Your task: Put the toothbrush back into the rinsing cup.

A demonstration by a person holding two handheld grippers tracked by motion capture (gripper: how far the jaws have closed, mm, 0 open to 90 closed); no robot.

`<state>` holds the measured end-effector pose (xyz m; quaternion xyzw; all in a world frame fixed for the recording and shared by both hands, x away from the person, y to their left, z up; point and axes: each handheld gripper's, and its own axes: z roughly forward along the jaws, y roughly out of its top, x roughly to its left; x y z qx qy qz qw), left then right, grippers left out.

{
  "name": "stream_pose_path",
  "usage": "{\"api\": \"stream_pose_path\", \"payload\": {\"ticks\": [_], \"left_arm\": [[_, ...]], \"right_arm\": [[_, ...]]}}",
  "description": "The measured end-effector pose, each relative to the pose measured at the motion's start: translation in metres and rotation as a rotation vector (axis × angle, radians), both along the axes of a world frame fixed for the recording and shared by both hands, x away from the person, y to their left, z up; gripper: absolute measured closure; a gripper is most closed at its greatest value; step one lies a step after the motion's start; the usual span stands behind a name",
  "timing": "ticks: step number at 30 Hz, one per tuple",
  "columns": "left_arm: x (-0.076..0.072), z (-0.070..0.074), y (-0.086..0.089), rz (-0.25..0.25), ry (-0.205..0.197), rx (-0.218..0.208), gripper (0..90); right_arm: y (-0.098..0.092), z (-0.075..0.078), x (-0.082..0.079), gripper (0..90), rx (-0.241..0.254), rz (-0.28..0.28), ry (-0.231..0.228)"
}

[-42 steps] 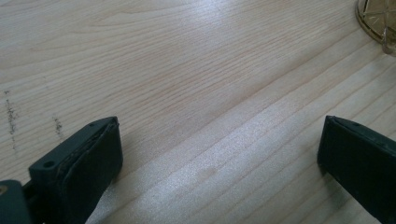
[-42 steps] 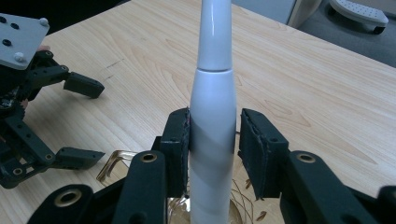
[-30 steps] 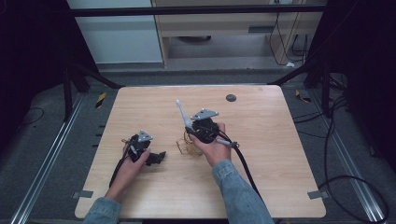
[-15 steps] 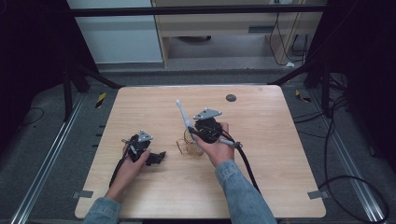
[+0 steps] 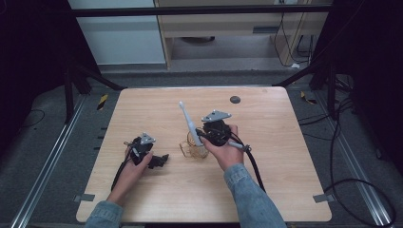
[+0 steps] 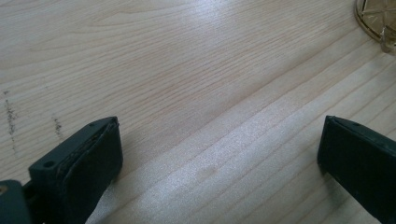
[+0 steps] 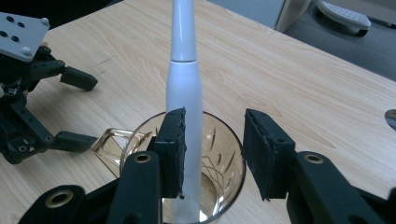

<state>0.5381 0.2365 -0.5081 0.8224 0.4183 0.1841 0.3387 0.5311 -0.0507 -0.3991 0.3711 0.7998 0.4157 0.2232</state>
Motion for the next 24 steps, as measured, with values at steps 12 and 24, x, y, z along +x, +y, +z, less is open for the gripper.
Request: {"api": "stream_pose_path", "payload": {"ticks": [12, 24], "left_arm": [[0.0, 0.0, 0.0, 0.0, 0.001, 0.0, 0.0], [0.0, 0.0, 0.0, 0.0, 0.0, -0.001, 0.0]], "right_arm": [[-0.016, 0.006, -0.001, 56.5, 0.001, -0.027, -0.008], [-0.037, 0.014, -0.004, 46.5, 0.049, -0.057, 0.016]]}}
